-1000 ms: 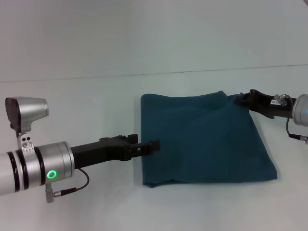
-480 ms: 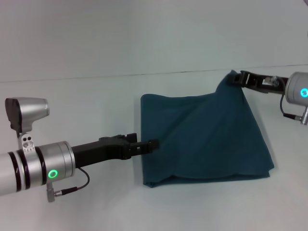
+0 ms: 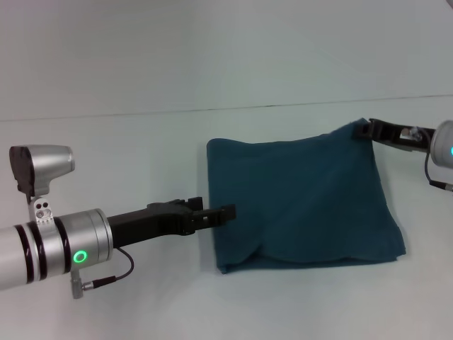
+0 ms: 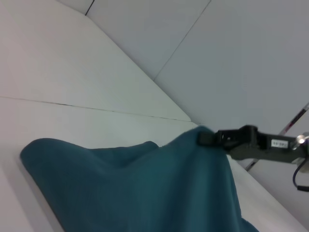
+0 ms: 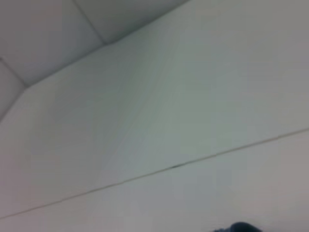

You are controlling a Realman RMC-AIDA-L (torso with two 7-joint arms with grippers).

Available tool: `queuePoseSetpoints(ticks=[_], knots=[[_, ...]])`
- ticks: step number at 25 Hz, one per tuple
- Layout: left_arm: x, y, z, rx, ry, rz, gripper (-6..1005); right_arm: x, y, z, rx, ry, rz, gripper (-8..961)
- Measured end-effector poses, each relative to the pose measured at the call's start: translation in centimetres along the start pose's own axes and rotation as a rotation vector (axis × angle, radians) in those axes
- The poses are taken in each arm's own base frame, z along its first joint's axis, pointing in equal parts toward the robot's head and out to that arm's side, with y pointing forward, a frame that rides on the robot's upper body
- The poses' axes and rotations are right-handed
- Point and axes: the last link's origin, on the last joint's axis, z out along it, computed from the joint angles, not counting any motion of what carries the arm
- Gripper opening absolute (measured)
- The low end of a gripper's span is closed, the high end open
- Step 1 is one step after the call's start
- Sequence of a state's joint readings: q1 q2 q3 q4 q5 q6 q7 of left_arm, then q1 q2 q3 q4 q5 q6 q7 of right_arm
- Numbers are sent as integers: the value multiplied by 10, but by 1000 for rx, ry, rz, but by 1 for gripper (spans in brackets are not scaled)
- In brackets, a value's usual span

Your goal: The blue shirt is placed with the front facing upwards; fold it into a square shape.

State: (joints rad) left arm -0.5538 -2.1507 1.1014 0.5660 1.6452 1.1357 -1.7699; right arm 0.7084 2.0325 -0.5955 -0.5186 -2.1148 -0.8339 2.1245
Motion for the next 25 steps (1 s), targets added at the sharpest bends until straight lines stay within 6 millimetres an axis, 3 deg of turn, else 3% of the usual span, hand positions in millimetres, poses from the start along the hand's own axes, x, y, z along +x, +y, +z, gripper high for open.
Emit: queuePoseSetpoints(ticks=[9, 11, 17, 25], knots=[[-2, 0, 0, 0, -7, -3, 894, 11, -9, -1, 31, -5, -2, 31], [-2, 0, 0, 0, -7, -3, 894, 12, -8, -4, 9, -17, -11, 204], [-2, 0, 0, 0, -7, 3, 893, 10, -12, -23, -69, -86, -5, 452], [2, 0, 2, 4, -4, 15, 891, 27, -39, -61, -89, -62, 19, 629]])
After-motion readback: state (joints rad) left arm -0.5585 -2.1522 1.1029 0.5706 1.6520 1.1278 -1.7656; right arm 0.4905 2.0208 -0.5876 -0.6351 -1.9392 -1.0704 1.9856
